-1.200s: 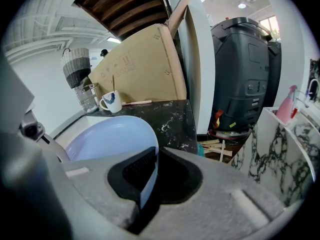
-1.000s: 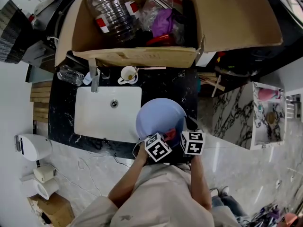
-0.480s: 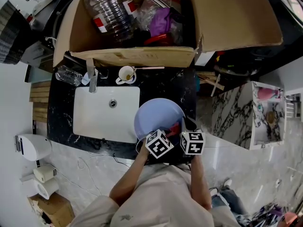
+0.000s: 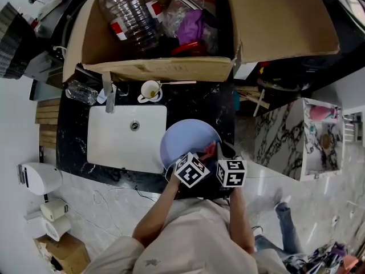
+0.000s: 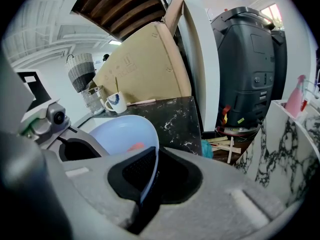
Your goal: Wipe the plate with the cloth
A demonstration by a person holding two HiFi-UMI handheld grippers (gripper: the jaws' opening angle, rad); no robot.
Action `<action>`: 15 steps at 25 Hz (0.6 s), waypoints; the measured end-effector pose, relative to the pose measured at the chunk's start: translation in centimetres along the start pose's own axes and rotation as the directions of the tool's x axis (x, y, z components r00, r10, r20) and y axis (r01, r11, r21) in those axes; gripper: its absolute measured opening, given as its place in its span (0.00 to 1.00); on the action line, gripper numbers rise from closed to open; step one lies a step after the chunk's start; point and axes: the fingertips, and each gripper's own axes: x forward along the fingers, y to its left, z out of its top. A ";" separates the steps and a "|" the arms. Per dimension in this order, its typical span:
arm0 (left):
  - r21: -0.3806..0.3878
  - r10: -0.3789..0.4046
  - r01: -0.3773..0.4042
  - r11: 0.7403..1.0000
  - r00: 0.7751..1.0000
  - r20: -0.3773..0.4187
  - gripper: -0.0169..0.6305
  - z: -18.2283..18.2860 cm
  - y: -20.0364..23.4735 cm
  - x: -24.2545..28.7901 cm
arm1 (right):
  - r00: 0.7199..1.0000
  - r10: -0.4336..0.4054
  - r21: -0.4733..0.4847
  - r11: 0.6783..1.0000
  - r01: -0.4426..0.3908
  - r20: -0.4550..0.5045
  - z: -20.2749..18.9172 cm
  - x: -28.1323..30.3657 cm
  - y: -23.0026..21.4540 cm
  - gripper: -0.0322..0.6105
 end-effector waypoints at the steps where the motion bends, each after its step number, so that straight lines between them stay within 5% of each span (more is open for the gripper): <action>1: -0.002 0.006 -0.006 1.000 1.000 0.005 0.08 0.1 0.2 0.0 | 1.000 0.002 0.001 1.000 -0.002 0.000 0.0 0.0 0.0 0.09; 15: -0.032 0.122 -0.119 0.992 0.989 0.089 0.08 1.9 3.9 -0.1 | 1.000 0.023 -0.001 1.000 -0.023 -0.002 -0.1 0.1 0.0 0.09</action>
